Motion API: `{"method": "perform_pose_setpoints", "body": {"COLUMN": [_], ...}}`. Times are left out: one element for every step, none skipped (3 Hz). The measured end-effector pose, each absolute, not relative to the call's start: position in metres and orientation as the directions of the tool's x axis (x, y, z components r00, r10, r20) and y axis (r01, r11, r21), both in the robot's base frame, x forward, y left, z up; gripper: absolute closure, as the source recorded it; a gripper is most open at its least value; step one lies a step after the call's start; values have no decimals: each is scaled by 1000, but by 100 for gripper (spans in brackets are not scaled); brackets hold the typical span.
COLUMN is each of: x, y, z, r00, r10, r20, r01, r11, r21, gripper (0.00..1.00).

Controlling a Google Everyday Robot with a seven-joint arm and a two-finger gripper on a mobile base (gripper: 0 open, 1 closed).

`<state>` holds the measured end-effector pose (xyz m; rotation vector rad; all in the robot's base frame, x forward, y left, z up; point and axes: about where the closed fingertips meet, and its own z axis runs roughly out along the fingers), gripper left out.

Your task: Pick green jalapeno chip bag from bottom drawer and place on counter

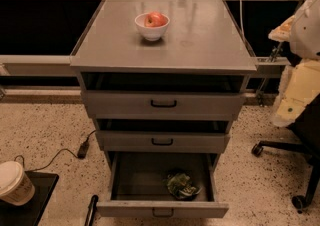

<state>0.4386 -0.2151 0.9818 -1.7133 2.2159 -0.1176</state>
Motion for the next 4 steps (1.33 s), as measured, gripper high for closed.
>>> {"method": "perform_pose_setpoints", "body": {"x": [439, 433, 419, 403], "y": [-215, -203, -167, -87], "z": [982, 959, 888, 825], "r00": [-217, -157, -40, 55], "r10": [-953, -950, -904, -812], "r20": [-212, -271, -426, -581], "r01": [-925, -953, -990, -998], "r11": [271, 217, 94, -22], "r21": [-267, -210, -107, -64], "gripper": [0, 0, 0, 0]}}
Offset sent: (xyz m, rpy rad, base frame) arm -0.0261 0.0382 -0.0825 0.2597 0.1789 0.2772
